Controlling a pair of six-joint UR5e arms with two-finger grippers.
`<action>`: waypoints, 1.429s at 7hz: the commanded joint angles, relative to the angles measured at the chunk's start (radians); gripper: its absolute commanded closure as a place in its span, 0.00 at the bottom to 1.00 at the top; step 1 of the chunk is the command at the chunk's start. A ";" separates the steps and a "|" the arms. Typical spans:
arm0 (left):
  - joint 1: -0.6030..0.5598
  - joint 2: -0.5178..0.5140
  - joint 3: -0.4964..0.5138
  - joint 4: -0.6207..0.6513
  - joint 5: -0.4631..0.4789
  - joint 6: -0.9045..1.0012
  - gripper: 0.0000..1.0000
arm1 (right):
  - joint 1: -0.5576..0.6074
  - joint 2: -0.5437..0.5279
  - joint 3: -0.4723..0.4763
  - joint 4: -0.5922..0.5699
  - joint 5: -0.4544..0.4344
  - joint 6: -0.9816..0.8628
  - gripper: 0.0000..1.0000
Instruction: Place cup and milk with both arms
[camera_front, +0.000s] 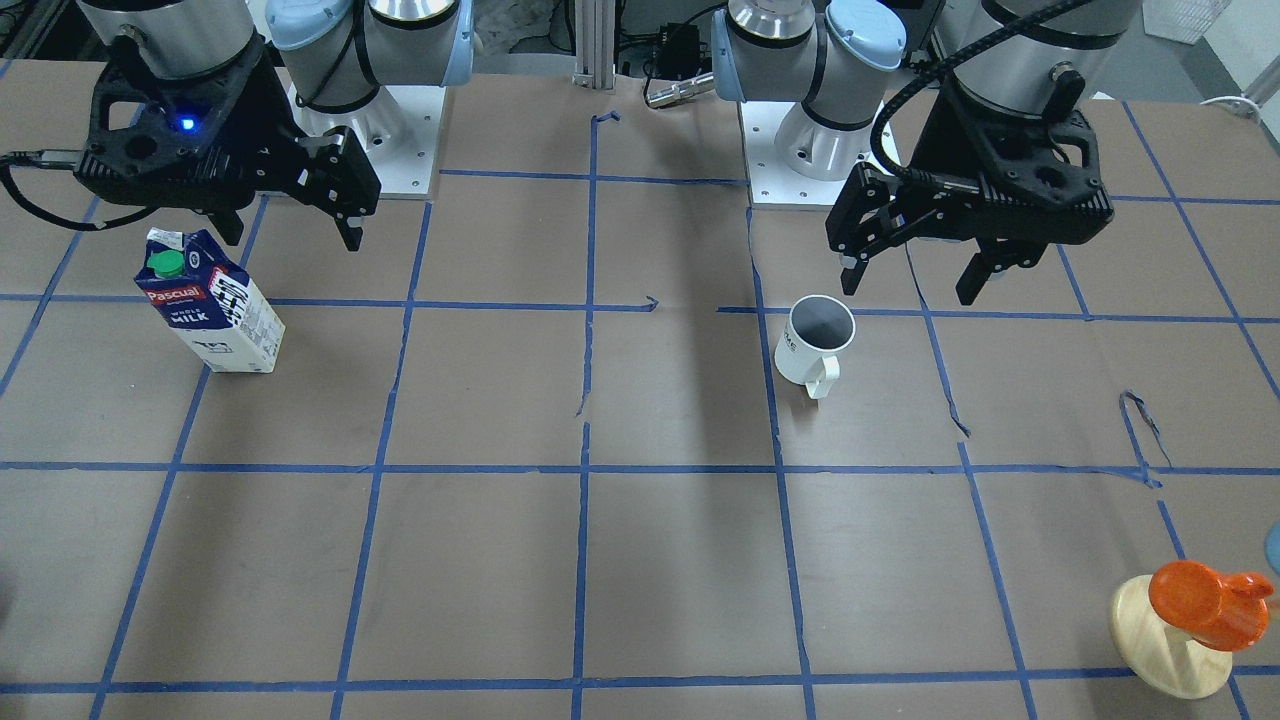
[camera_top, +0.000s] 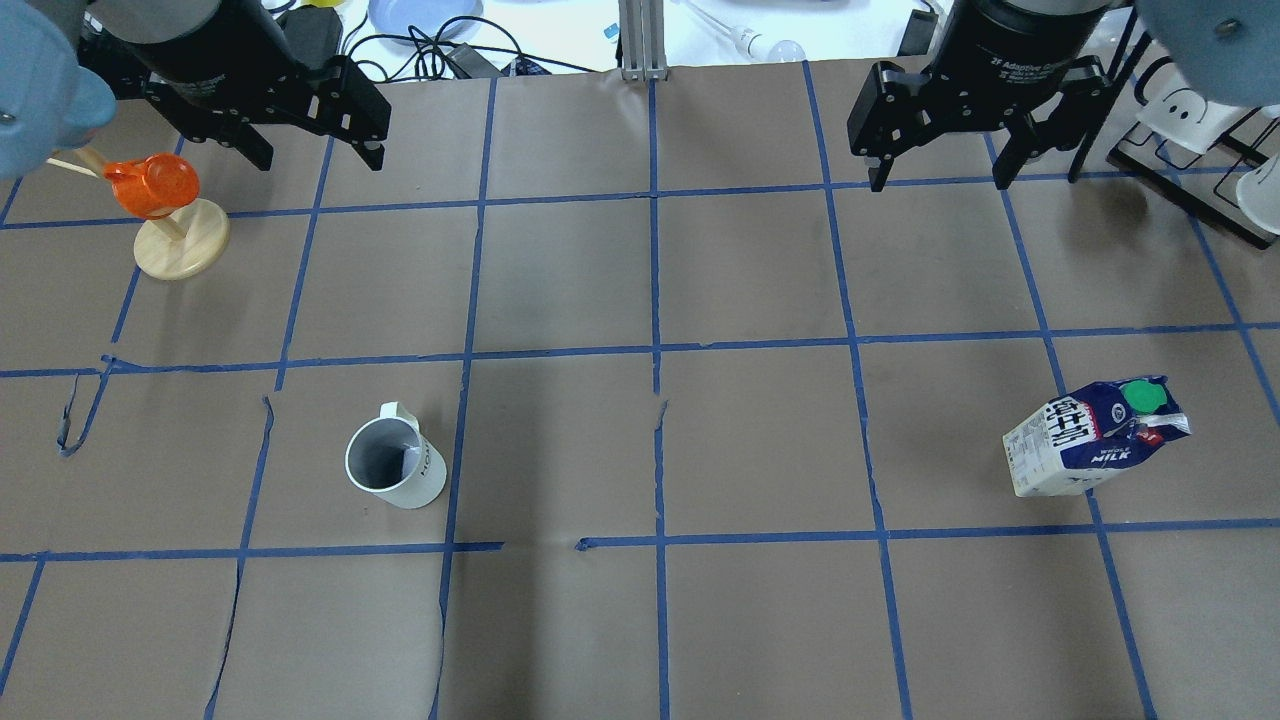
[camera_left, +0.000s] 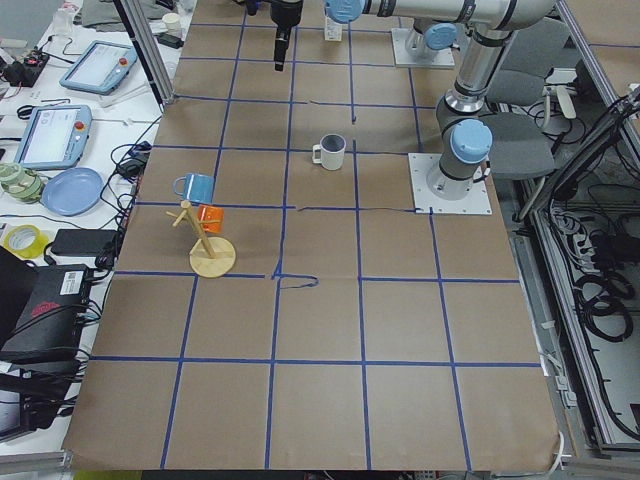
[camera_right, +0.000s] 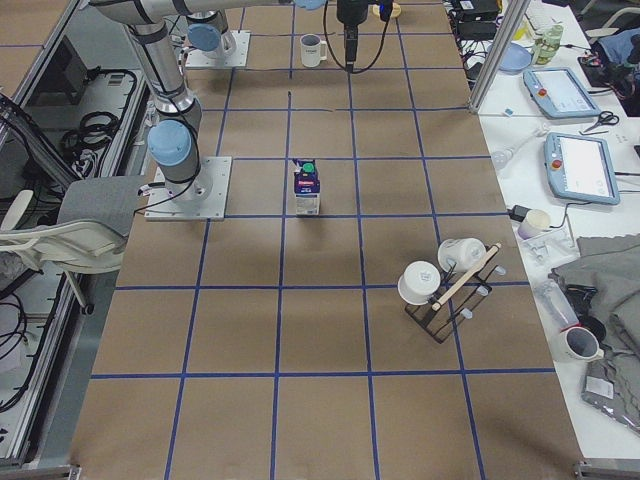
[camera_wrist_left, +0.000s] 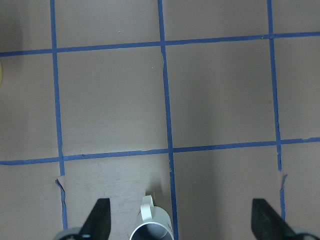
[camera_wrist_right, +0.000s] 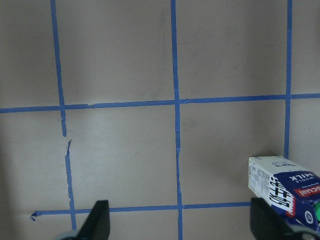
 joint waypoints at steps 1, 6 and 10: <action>0.000 -0.005 0.001 -0.004 0.000 0.000 0.00 | 0.000 -0.001 0.000 0.000 0.000 -0.002 0.00; 0.017 0.046 0.007 -0.115 0.032 0.006 0.00 | -0.001 0.001 0.000 0.000 -0.002 -0.002 0.00; 0.017 0.049 -0.043 -0.106 0.029 -0.001 0.00 | -0.001 0.001 0.002 0.000 -0.003 -0.002 0.00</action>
